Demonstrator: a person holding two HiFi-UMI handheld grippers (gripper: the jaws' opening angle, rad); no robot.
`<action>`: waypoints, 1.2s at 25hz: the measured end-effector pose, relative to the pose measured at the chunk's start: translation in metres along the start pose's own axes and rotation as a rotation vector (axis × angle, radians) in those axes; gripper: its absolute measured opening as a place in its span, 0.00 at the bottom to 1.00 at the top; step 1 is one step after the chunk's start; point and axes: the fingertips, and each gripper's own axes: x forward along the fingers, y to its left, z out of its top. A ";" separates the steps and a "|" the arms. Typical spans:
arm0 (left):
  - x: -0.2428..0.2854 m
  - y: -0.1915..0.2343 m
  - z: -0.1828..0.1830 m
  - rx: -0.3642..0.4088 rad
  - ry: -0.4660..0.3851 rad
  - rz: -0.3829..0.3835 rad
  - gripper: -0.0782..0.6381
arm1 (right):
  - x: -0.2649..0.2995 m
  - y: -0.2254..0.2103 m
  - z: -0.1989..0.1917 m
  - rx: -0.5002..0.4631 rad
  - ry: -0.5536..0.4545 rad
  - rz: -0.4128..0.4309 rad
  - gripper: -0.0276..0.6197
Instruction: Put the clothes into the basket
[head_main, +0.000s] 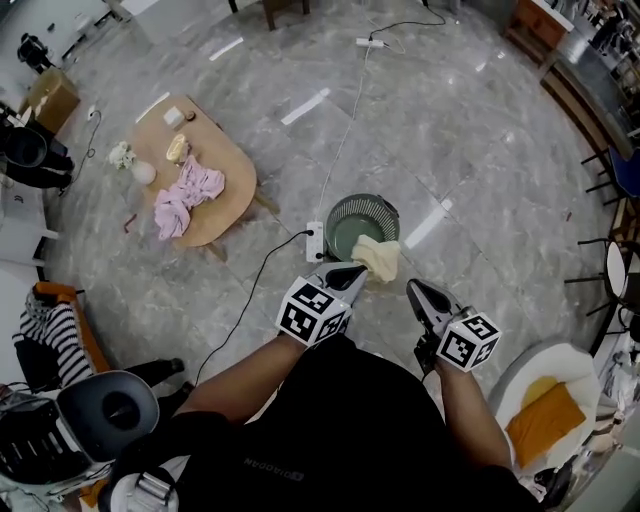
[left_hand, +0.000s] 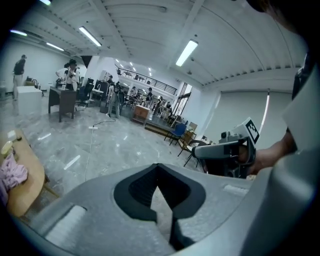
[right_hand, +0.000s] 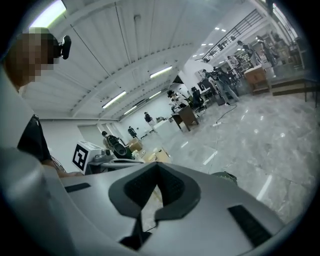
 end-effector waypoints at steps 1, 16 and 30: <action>-0.001 -0.011 -0.002 -0.032 -0.011 -0.011 0.11 | -0.009 0.001 -0.003 0.011 0.000 0.004 0.06; -0.044 -0.136 -0.035 -0.036 -0.105 0.084 0.11 | -0.135 0.031 -0.044 -0.016 -0.120 0.064 0.07; -0.081 -0.193 -0.091 -0.053 -0.109 0.209 0.11 | -0.182 0.050 -0.106 -0.071 -0.044 0.111 0.06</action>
